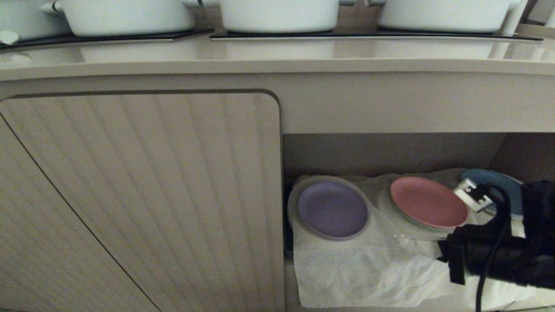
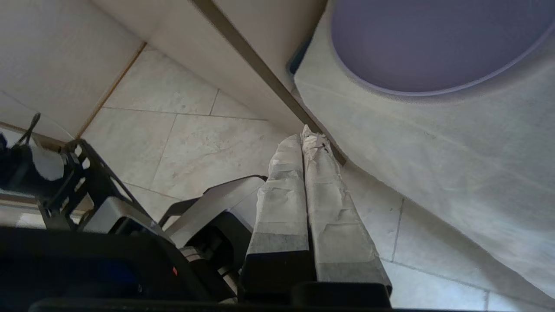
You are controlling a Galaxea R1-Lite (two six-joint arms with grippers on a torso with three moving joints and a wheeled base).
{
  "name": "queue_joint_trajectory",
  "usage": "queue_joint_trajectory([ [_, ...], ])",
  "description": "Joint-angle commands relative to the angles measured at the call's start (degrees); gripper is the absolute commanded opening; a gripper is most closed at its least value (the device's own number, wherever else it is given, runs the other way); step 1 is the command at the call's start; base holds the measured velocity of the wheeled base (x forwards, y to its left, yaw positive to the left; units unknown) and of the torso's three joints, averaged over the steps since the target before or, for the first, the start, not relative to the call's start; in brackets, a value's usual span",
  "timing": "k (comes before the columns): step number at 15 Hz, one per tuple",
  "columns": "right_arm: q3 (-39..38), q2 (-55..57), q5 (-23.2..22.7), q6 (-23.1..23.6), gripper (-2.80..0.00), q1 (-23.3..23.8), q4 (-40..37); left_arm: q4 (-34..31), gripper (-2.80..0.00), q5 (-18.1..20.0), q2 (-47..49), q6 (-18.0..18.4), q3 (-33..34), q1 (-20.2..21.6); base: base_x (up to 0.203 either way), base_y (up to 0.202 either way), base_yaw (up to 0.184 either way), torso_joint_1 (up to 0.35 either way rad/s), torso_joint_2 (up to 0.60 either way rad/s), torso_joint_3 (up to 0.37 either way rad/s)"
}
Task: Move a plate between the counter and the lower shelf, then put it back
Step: Pick up the plate in the cupboard
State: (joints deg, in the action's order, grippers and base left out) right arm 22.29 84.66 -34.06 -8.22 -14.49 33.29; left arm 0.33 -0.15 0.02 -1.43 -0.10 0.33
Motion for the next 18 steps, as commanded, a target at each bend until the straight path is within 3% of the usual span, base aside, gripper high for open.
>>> queue_joint_trajectory([
  [1,2.6,5.8,0.2,-0.3,-2.80,0.0,-0.1,0.0,-2.80,0.0,0.1,-0.1,0.0,0.0,0.000,0.000,0.000,0.000,0.00,0.000],
  [5,7.4,10.9,3.3,-2.7,-2.80,0.0,-0.7,0.0,-2.80,0.0,0.1,-0.1,0.0,0.0,0.000,0.000,0.000,0.000,0.00,0.000],
  [7,9.5,13.8,7.1,-3.8,-2.80,0.0,-0.7,0.0,-2.80,0.0,0.1,-0.1,0.0,0.0,0.000,0.000,0.000,0.000,0.00,0.000],
  [11,16.2,16.6,10.0,-10.1,-2.80,0.0,-4.7,0.0,-2.80,0.0,0.1,-0.1,0.0,0.0,0.000,0.000,0.000,0.000,0.00,0.000],
  [13,18.9,17.8,12.2,-10.3,-2.80,0.0,-9.6,0.0,-2.80,0.0,0.1,-0.1,0.0,0.0,0.000,0.000,0.000,0.000,0.00,0.000],
  [18,21.4,20.7,12.6,-10.4,-2.80,0.0,-13.6,0.0,-2.80,0.0,0.1,-0.1,0.0,0.0,0.000,0.000,0.000,0.000,0.00,0.000],
])
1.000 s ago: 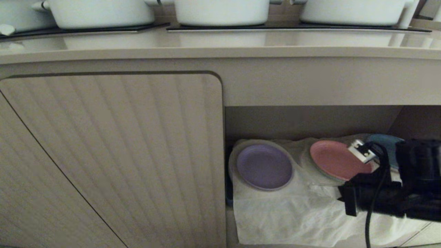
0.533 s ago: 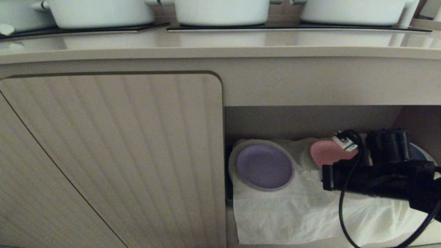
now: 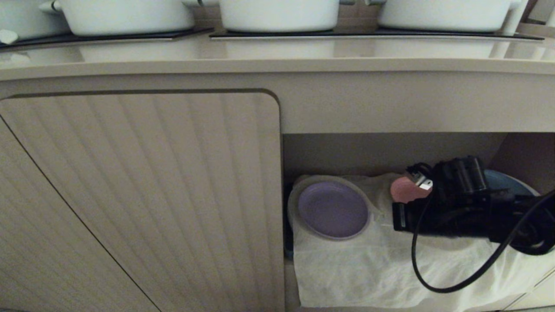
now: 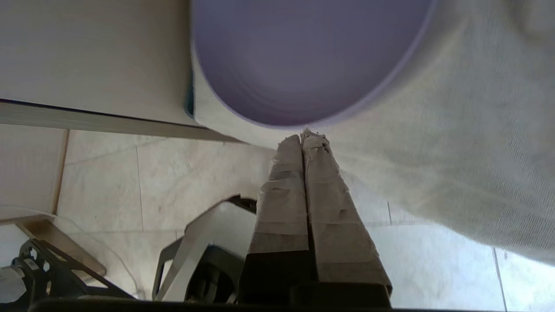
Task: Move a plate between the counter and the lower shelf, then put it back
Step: Pick up the plate in the cupboard
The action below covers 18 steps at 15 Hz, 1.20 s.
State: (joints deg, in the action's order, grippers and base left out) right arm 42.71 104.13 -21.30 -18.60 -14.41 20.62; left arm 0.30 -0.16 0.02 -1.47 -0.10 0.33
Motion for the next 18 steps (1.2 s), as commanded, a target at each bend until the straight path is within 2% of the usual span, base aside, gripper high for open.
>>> queue_joint_trajectory([
  [1,2.0,1.9,0.0,0.0,-2.80,-0.1,-2.4,0.0,-2.80,0.0,0.1,0.0,0.0,0.0,0.000,0.000,0.000,0.000,0.00,0.000],
  [9,7.2,5.8,1.9,-1.2,-2.80,0.0,-5.0,0.0,-2.80,0.0,0.1,0.0,0.0,0.0,0.000,0.000,0.000,0.000,0.00,0.000],
  [11,9.4,6.5,5.0,-2.0,-2.80,-0.1,-7.7,0.0,-2.80,0.0,0.1,0.0,0.0,0.0,0.000,0.000,0.000,0.000,0.00,0.000],
  [15,10.4,7.2,5.7,-2.0,-2.80,0.0,-10.1,0.0,-2.80,0.0,0.1,0.0,0.0,0.0,0.000,0.000,0.000,0.000,0.00,0.000],
  [16,10.5,7.3,5.8,-2.0,0.00,-0.1,-10.1,0.0,-2.80,0.0,0.1,0.0,0.0,0.0,0.000,0.000,0.000,0.000,0.00,0.000],
  [18,10.8,8.3,6.0,-1.8,0.00,-0.1,-9.4,0.0,-2.80,0.0,0.1,0.0,0.0,0.0,0.000,0.000,0.000,0.000,0.00,0.000],
])
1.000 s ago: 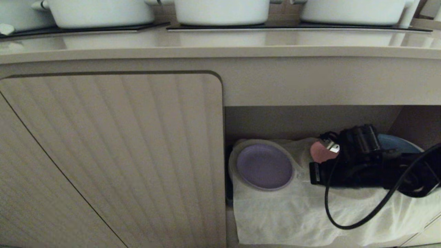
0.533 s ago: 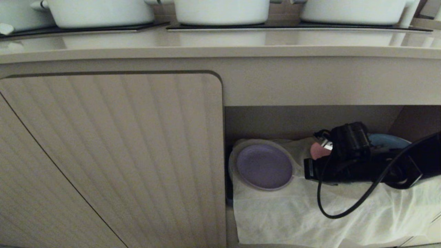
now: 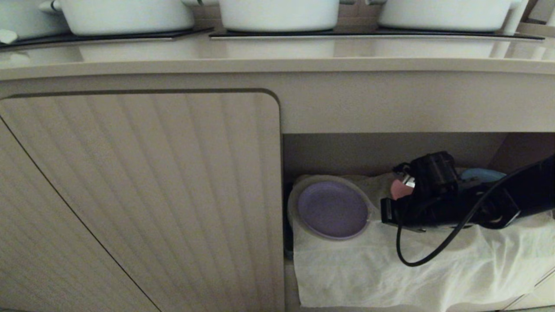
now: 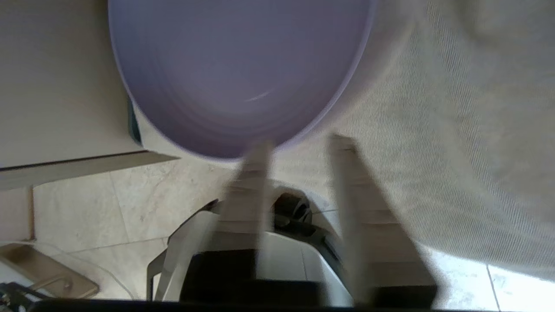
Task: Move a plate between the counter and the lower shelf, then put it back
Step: Pick up the plate in the cupboard
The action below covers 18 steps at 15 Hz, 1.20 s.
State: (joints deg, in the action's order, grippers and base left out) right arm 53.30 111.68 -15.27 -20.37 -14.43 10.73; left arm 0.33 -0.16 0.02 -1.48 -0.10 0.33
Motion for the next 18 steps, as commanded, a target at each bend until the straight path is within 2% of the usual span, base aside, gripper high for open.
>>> queue_joint_trajectory([
  [1,0.6,1.1,0.3,0.1,0.00,-0.1,0.8,0.0,-2.80,0.0,0.1,0.0,0.0,0.0,0.000,0.000,0.000,0.000,0.00,0.000],
  [13,2.7,5.0,1.3,0.0,0.00,-0.7,2.8,0.0,-2.80,0.0,0.1,0.0,0.0,0.0,0.000,0.000,0.000,0.000,0.00,0.000],
  [18,3.7,7.2,2.8,-2.5,0.00,-1.5,4.6,0.0,-2.80,0.0,0.1,0.0,0.0,0.0,0.000,0.000,0.000,0.000,0.00,0.000],
])
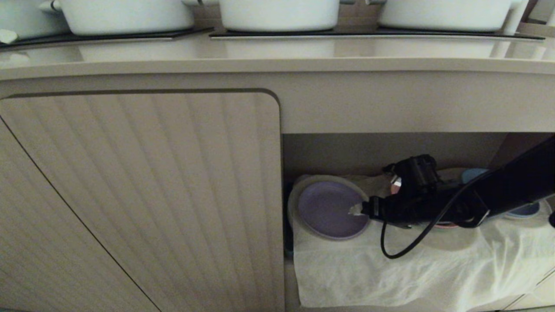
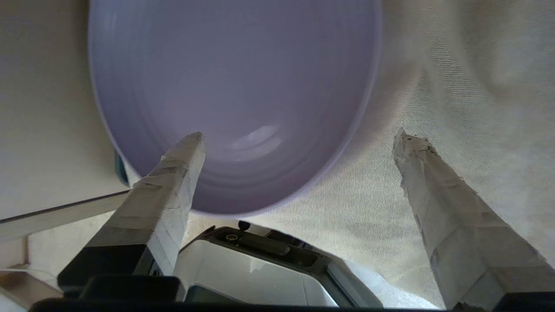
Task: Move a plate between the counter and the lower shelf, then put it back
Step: Pick up the plate in the cupboard
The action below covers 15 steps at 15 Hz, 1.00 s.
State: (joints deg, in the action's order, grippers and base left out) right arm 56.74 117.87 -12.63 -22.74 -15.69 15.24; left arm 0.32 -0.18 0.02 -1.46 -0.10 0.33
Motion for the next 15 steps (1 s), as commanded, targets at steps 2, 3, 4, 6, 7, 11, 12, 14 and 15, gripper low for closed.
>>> queue_joint_trajectory([
  [2,0.5,2.0,0.4,-0.6,0.00,-0.7,1.9,0.0,-2.80,0.0,0.1,0.0,0.0,0.0,0.000,0.000,0.000,0.000,0.00,0.000],
  [3,0.6,2.6,0.5,-1.5,0.00,-1.3,3.6,0.0,-2.80,0.0,0.1,0.0,0.0,0.0,0.000,0.000,0.000,0.000,0.00,0.000],
  [4,1.1,3.0,0.5,-2.6,0.00,-1.7,4.7,0.0,-2.80,0.0,0.1,0.0,0.0,0.0,0.000,0.000,0.000,0.000,0.00,0.000],
  [6,2.2,3.8,1.7,-4.4,0.00,-2.4,5.1,0.0,-2.80,0.0,0.1,0.0,0.0,0.0,0.000,0.000,0.000,0.000,0.00,0.000],
  [7,2.4,4.2,2.1,-4.5,0.00,-2.7,5.3,0.0,-2.80,0.0,0.1,0.0,0.0,0.0,0.000,0.000,0.000,0.000,0.00,0.000],
  [11,2.5,4.6,2.8,-4.7,0.00,-2.8,5.4,0.0,-2.80,0.0,0.1,0.0,0.0,0.0,0.000,0.000,0.000,0.000,0.00,0.000],
  [12,2.5,4.6,2.9,-4.7,0.00,-2.8,5.4,0.0,-2.80,0.0,0.1,0.0,0.0,0.0,0.000,0.000,0.000,0.000,0.00,0.000],
  [14,2.5,4.6,3.0,-4.8,0.00,-2.8,5.5,0.0,-2.80,0.0,0.1,0.0,0.0,0.0,0.000,0.000,0.000,0.000,0.00,0.000],
  [15,2.5,4.7,3.0,-5.0,0.00,-2.8,5.5,0.0,-2.80,0.0,0.1,0.0,0.0,0.0,0.000,0.000,0.000,0.000,0.00,0.000],
])
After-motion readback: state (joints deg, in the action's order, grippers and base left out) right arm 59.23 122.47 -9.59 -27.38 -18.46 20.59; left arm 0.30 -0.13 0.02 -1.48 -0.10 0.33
